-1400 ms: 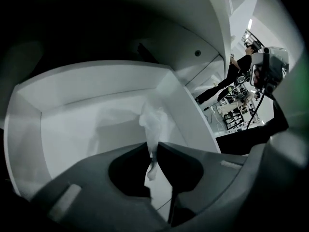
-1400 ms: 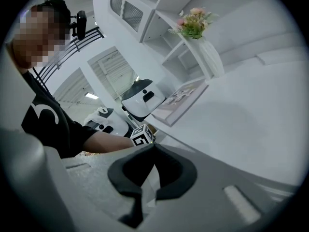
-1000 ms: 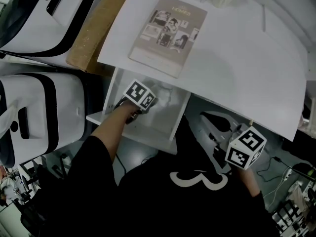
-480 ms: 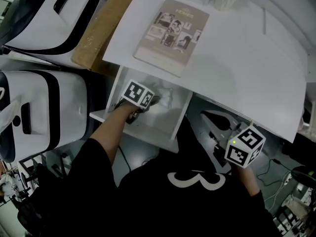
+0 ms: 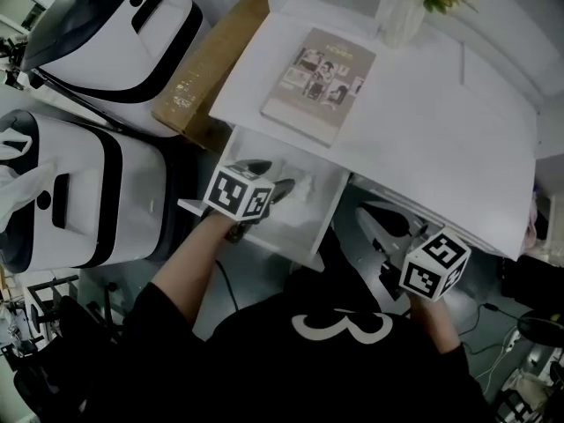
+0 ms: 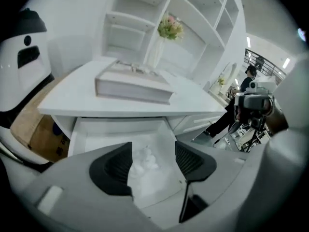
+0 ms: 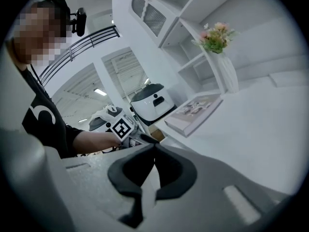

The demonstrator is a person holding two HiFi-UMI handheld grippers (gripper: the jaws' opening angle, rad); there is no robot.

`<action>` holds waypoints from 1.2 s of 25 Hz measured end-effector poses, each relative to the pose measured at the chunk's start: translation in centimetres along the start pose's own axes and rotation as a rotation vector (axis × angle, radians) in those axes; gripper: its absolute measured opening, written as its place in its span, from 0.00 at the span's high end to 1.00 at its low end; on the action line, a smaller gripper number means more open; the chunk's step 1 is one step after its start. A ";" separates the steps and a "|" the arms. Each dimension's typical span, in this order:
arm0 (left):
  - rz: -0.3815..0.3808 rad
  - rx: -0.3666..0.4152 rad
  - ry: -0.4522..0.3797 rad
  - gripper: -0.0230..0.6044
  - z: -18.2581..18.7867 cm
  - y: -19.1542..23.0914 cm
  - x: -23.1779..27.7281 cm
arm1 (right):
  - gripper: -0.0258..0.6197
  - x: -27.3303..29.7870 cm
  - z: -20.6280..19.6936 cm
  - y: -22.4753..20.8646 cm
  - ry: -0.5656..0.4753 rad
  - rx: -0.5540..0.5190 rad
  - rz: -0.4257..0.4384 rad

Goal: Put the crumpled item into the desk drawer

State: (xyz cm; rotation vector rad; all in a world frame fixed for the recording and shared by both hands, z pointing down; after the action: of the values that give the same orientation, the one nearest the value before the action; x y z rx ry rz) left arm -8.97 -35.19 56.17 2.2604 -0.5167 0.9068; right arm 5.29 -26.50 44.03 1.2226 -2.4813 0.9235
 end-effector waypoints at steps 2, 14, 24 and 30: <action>-0.002 0.033 -0.060 0.52 1.3 -2.2 -2.3 | 0.96 -0.7 0.8 0.7 -0.027 -0.020 -0.001; -0.175 0.086 -0.408 0.92 5.7 -15.1 -12.2 | 0.96 -4.0 5.9 5.8 -0.156 -0.125 0.022; -0.219 0.108 -0.575 0.95 6.3 -18.1 -16.4 | 0.96 -4.1 6.0 8.8 -0.198 -0.159 0.053; -0.188 0.127 -0.586 0.95 5.8 -18.3 -17.0 | 0.96 -4.3 5.8 10.0 -0.217 -0.180 0.061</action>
State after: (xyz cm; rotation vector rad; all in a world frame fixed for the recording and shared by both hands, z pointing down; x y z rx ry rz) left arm -7.68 -24.08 33.14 2.6347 -0.4914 0.1744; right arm 0.64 -22.89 33.23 1.2515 -2.7136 0.5914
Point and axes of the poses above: the fingertips, and each gripper's own axes: x forward along the fingers, y to its left, z out of its top, the point moved 1 cm from there along -x, backward along the fingers, and after that the axes turned 8 degrees about -z, right-handed, at the moved point
